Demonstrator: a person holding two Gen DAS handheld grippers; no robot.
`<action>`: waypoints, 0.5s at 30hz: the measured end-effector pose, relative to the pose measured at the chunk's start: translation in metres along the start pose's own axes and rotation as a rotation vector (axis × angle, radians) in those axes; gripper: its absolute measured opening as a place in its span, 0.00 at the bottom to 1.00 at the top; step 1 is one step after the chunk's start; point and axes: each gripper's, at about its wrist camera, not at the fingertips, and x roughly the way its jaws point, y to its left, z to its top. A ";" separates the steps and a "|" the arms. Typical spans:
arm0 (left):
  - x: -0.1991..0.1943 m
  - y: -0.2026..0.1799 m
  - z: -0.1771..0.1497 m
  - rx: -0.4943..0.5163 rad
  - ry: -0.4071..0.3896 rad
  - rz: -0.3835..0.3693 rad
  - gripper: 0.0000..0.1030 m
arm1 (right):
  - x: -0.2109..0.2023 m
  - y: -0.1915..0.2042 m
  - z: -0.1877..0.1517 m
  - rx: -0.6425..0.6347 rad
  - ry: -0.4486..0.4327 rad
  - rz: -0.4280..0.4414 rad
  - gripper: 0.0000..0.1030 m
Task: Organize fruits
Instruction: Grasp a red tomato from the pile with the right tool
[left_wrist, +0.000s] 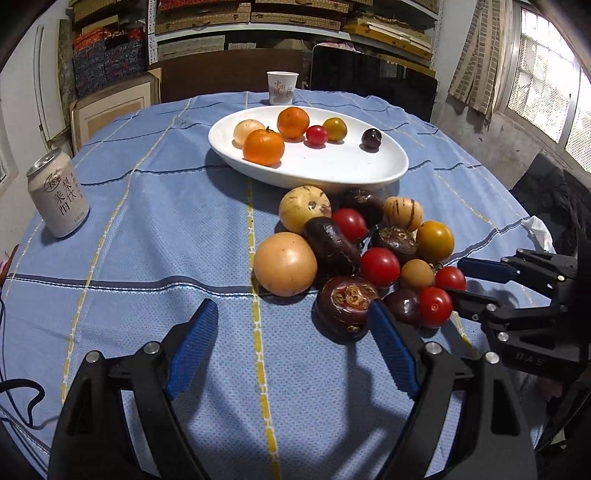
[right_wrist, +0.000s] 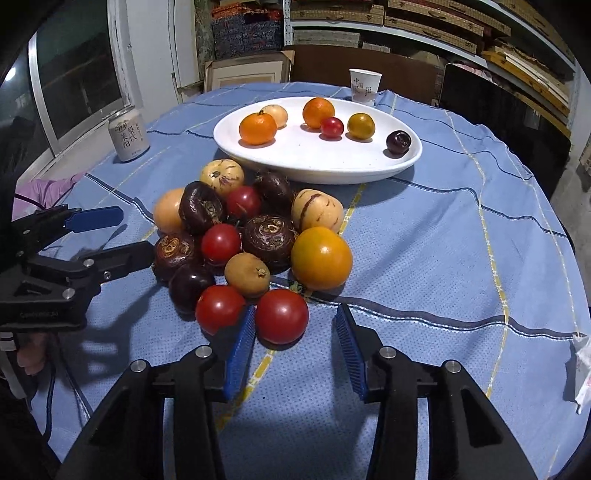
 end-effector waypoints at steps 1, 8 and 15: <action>-0.001 -0.001 0.000 0.005 -0.004 -0.001 0.79 | 0.004 0.001 0.002 -0.002 0.011 -0.004 0.45; 0.006 -0.008 0.002 0.038 0.029 0.039 0.79 | 0.002 0.010 0.005 -0.023 -0.012 0.007 0.27; 0.017 -0.030 0.006 0.085 0.052 0.112 0.78 | -0.011 -0.009 -0.008 0.057 -0.042 0.141 0.28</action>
